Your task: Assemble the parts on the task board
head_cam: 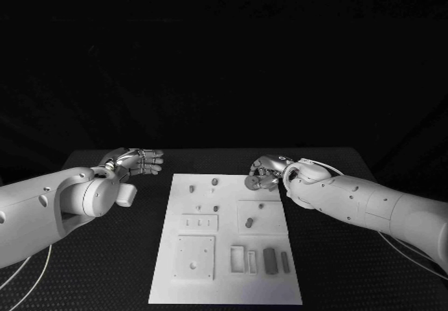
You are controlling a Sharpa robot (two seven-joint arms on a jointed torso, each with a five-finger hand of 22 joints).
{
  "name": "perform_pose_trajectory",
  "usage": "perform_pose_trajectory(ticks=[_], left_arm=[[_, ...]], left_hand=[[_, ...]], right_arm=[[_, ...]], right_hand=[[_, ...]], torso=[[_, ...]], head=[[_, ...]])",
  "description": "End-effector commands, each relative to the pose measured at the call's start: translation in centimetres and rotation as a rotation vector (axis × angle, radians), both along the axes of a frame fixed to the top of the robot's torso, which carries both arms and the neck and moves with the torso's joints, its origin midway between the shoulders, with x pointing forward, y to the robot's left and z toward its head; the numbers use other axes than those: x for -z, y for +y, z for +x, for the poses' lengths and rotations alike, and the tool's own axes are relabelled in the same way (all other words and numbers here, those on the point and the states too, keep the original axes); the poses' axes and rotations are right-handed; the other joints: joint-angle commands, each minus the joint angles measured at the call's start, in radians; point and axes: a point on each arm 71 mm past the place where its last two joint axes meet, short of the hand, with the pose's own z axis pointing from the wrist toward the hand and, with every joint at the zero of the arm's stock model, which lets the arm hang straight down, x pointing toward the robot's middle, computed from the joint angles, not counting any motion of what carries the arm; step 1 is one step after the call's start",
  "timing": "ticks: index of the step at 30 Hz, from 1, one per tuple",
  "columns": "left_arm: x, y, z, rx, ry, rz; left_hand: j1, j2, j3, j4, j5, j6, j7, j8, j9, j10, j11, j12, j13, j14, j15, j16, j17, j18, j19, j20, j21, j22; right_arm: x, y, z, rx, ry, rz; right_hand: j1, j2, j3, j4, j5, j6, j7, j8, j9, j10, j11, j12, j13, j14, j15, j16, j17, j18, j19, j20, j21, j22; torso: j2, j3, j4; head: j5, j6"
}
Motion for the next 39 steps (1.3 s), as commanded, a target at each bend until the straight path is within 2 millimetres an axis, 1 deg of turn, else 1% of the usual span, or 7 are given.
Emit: perform_pose_trajectory(ticks=[1,13,18,22,29,32,39], left_arm=[[-0.1,-0.2,0.0,0.017,-0.003,-0.003],[0.0,-0.1,-0.1,0.014,-0.001,-0.002],[0.0,-0.1,-0.1,0.015,0.0,-0.002],[0.0,0.0,-0.1,0.013,0.0,-0.002],[0.0,0.0,-0.1,0.011,0.0,-0.001],[0.0,0.0,-0.1,0.01,0.0,0.0],[0.0,0.1,-0.1,0.008,-0.001,0.0]], left_hand=[[-0.009,0.0,0.002,-0.004,-0.005,-0.002,0.002,-0.004,0.001,-0.008,0.0,-0.005,0.0,-0.001,0.007,-0.006,0.001,0.017,-0.007,0.002,0.006,0.021],[-0.012,0.0,0.002,-0.003,-0.005,-0.003,0.003,-0.005,0.001,-0.009,0.001,-0.005,0.0,-0.001,0.007,-0.007,0.002,0.017,-0.007,0.002,0.006,0.021],[-0.017,0.0,0.001,0.001,-0.007,-0.003,0.005,-0.006,0.002,-0.01,0.002,-0.005,0.0,0.0,0.007,-0.007,0.003,0.017,-0.007,0.003,0.006,0.021],[-0.018,0.0,0.001,0.002,-0.007,-0.004,0.005,-0.006,0.002,-0.01,0.002,-0.005,0.0,0.0,0.007,-0.008,0.003,0.017,-0.007,0.003,0.006,0.021],[-0.019,0.001,0.001,0.003,-0.007,-0.004,0.005,-0.007,0.002,-0.01,0.002,-0.005,0.0,0.0,0.007,-0.008,0.004,0.017,-0.007,0.003,0.006,0.021],[-0.019,0.001,0.001,0.004,-0.007,-0.004,0.005,-0.007,0.002,-0.01,0.002,-0.005,0.0,0.0,0.007,-0.008,0.004,0.017,-0.007,0.003,0.006,0.021],[-0.019,0.002,0.002,0.004,-0.007,-0.004,0.005,-0.007,0.003,-0.01,0.002,-0.005,0.0,0.0,0.007,-0.008,0.004,0.017,-0.007,0.003,0.007,0.021]], right_arm=[[2.0,-0.3,-0.7,-0.007,0.093,-0.064],[2.3,-0.6,-0.8,-0.003,0.126,-0.096],[2.3,-0.7,-0.8,-0.007,0.117,-0.111],[2.1,-0.7,-0.8,-0.009,0.094,-0.107],[1.7,-0.4,-0.8,-0.02,0.031,-0.12],[1.5,-0.2,-0.9,-0.027,0.001,-0.132],[1.0,0.1,-1.0,-0.037,-0.057,-0.164]], right_hand=[[-0.01,-0.001,0.0,0.005,0.005,0.035,0.027,0.001,-0.002,-0.02,0.006,0.004,-0.001,0.002,-0.003,-0.007,0.001,0.063,-0.007,-0.001,0.005,0.017],[-0.035,-0.009,-0.016,0.011,0.029,0.028,0.028,-0.003,-0.004,-0.024,0.006,0.003,-0.001,0.002,-0.003,-0.01,0.004,0.063,-0.011,0.001,0.008,0.017],[-0.048,-0.003,-0.026,0.013,0.075,0.041,0.025,0.003,-0.001,-0.026,0.003,0.004,-0.001,0.002,-0.005,-0.013,0.007,0.063,-0.013,0.0,0.01,0.016],[-0.038,0.014,-0.002,0.014,0.128,0.091,0.009,0.029,0.013,-0.024,-0.011,0.002,-0.003,0.003,-0.018,-0.017,0.01,0.063,-0.015,-0.001,0.011,0.014],[-0.041,0.024,0.049,0.032,0.118,0.141,-0.01,0.051,0.027,-0.016,-0.029,-0.002,-0.008,0.006,-0.034,-0.022,0.014,0.063,-0.013,0.001,0.014,0.013],[-0.06,0.022,0.055,0.052,0.059,0.157,-0.016,0.056,0.031,-0.008,-0.035,-0.003,-0.009,0.009,-0.039,-0.021,0.017,0.063,-0.008,0.001,0.017,0.012],[-0.061,0.016,0.069,0.06,0.046,0.186,-0.027,0.066,0.039,0.004,-0.044,-0.006,-0.011,0.014,-0.046,-0.021,0.02,0.063,-0.001,-0.001,0.023,0.012]], torso=[[0.0,-0.0005,-0.0003],[0.0,0.0,-0.0019],[0.0,0.0005,-0.0018],[-0.001,0.0003,-0.0018],[-0.001,0.0004,-0.0015],[-0.002,0.0002,-0.0016],[-0.001,-0.0008,-0.0013]], head=[[0.002,-0.003],[0.002,-0.007],[0.001,-0.008],[-0.001,-0.011],[-0.001,-0.012],[-0.002,-0.013],[-0.002,-0.012]])
